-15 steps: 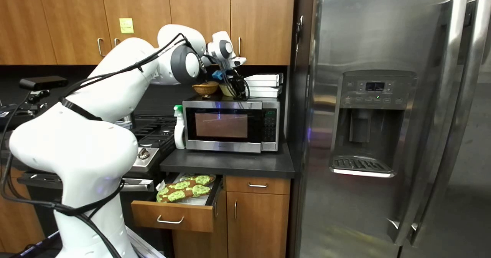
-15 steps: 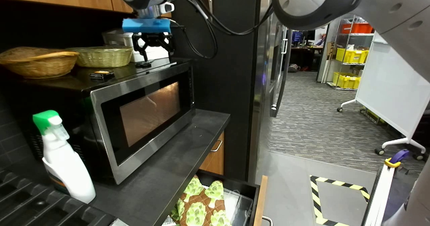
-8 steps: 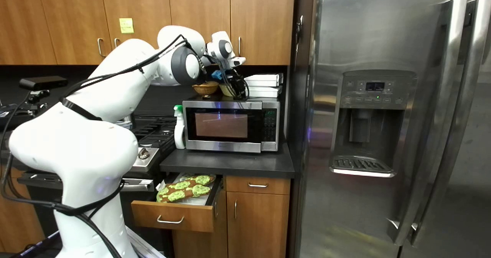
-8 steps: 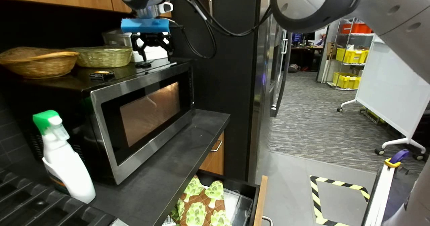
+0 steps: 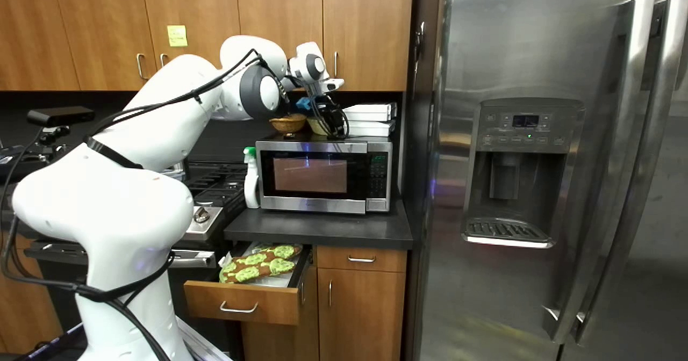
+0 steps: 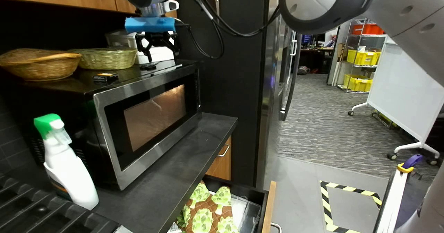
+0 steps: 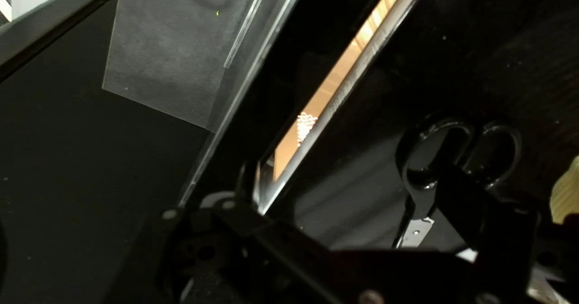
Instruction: Put the scissors in the open drawer
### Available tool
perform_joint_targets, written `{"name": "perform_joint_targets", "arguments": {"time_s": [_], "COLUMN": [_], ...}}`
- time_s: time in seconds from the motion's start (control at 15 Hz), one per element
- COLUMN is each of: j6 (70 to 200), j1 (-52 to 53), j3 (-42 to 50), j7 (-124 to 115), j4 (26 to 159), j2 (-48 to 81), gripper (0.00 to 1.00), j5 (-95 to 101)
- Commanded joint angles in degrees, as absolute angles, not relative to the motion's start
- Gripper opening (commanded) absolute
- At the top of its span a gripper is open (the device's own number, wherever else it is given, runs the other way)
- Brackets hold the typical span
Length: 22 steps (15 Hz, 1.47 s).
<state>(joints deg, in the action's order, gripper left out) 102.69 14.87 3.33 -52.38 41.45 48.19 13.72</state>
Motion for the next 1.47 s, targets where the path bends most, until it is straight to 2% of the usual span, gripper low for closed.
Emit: {"name": "perform_joint_targets", "arguments": {"time_s": [0.0, 0.8, 0.87, 1.0, 1.4], "j6": [100.6, 100.0, 100.1, 100.1, 100.2], "j1": [15.2, 15.5, 15.5, 15.5, 15.6], "j3": [3.7, 3.7, 3.7, 3.8, 3.8], "j7": [-52.1, -52.2, -52.2, -52.2, -52.3], "j4": [38.8, 38.0, 38.0, 37.9, 37.5], "j2": [49.7, 50.8, 50.8, 50.7, 50.7], "gripper": [1.00, 1.00, 0.82, 0.70, 0.22], "j5": [14.2, 14.2, 14.2, 14.2, 14.3]}}
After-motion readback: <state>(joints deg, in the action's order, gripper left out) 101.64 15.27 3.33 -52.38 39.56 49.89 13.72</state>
